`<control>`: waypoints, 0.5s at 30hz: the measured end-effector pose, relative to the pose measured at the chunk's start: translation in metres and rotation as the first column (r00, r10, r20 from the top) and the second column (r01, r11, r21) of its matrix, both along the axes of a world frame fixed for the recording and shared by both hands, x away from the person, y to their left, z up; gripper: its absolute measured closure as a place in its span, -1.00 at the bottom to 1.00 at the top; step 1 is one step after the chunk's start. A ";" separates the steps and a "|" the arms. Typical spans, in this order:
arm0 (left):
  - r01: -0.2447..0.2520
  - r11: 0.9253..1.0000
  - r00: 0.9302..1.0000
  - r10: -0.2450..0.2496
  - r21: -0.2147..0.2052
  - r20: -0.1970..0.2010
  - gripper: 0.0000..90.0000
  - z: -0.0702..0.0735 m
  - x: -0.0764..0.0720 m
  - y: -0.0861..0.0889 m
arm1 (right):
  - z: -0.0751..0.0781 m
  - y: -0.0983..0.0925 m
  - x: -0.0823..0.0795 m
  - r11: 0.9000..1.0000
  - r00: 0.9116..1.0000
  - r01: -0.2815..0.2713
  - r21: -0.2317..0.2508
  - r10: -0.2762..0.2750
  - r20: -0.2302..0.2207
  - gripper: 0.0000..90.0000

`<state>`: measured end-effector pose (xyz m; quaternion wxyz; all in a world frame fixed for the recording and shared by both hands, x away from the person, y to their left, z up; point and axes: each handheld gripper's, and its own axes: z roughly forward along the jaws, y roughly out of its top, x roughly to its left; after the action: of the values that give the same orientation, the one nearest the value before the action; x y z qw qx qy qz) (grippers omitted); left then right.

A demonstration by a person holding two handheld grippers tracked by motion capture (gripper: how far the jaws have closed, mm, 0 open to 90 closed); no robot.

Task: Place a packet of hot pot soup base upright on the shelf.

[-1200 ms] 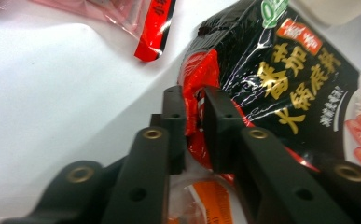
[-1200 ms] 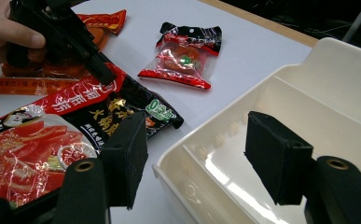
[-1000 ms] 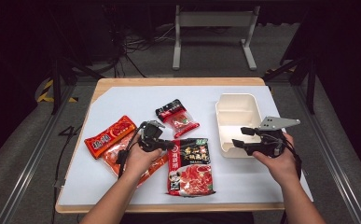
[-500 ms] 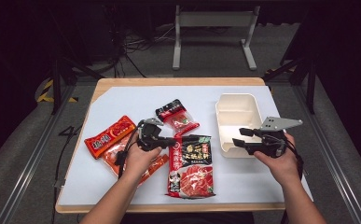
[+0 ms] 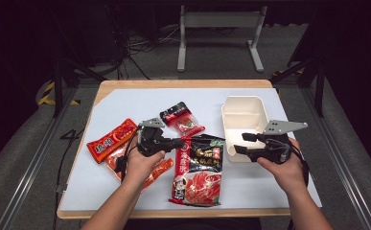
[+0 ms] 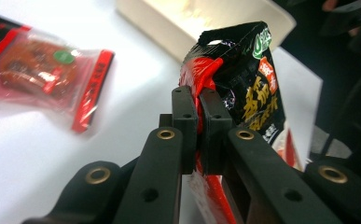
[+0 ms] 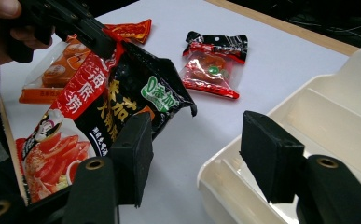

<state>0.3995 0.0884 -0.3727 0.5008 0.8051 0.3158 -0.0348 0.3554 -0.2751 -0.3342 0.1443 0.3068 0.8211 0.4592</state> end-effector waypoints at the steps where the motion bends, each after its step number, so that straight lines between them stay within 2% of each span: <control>1: 0.005 1.000 1.000 -0.005 -0.005 0.012 0.93 0.003 -0.002 0.000 | 0.000 0.001 -0.001 1.000 1.000 0.001 0.001 -0.001 -0.006 -0.02; 2: 0.005 1.000 1.000 -0.005 -0.005 0.012 0.93 0.003 -0.002 0.000 | 0.000 0.001 -0.001 1.000 1.000 0.001 0.001 -0.001 -0.006 -0.02; 7: 0.017 1.000 0.997 -0.016 -0.022 0.072 0.94 0.017 -0.015 -0.002 | 0.002 0.007 -0.003 0.999 0.999 -0.025 0.028 0.026 -0.044 -0.04; 10: 0.023 0.999 0.995 -0.019 -0.037 0.096 0.94 0.023 -0.021 -0.004 | 0.003 0.012 -0.005 0.999 0.998 -0.041 0.025 0.042 -0.043 -0.07; 15: 0.040 0.999 0.990 -0.034 -0.035 0.139 0.94 0.031 -0.029 -0.006 | 0.003 0.020 -0.008 0.997 0.996 -0.072 0.031 0.073 -0.046 -0.10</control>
<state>0.3708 0.0824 -0.3421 0.5360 0.8016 0.2646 0.0059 0.3477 -0.2554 -0.3308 0.1035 0.2898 0.8279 0.4689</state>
